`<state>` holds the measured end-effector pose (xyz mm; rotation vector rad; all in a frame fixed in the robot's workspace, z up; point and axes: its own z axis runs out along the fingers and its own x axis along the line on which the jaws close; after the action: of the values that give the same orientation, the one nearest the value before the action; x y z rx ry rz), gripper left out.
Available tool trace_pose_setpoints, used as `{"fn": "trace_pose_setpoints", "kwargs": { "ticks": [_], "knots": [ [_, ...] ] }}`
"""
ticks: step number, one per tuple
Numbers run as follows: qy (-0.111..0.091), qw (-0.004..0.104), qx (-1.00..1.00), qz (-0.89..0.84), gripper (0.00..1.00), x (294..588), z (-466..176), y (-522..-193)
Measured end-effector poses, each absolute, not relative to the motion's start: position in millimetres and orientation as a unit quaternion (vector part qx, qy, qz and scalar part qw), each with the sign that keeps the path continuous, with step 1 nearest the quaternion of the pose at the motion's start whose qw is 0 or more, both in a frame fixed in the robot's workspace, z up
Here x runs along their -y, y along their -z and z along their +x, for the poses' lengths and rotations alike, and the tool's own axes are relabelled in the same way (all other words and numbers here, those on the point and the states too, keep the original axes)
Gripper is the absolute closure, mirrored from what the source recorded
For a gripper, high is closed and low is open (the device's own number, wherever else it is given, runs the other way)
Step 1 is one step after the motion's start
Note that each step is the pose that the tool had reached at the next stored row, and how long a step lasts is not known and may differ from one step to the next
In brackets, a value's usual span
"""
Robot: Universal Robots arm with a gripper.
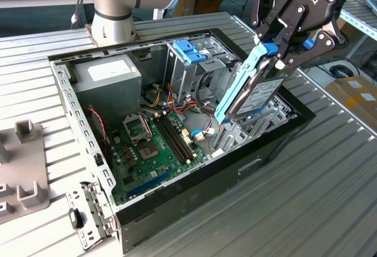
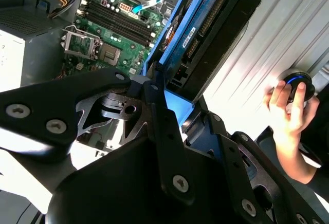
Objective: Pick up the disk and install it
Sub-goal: 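Pick up the disk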
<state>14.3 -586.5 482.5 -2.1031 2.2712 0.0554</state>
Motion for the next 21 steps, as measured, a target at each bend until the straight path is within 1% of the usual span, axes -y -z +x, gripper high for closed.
{"fn": "trace_pose_setpoints", "kwargs": {
  "ticks": [21],
  "knots": [
    [-0.018, 0.023, -0.733, -0.679, 0.63, 587.4, 28.9, -481.7]
  ]
}}
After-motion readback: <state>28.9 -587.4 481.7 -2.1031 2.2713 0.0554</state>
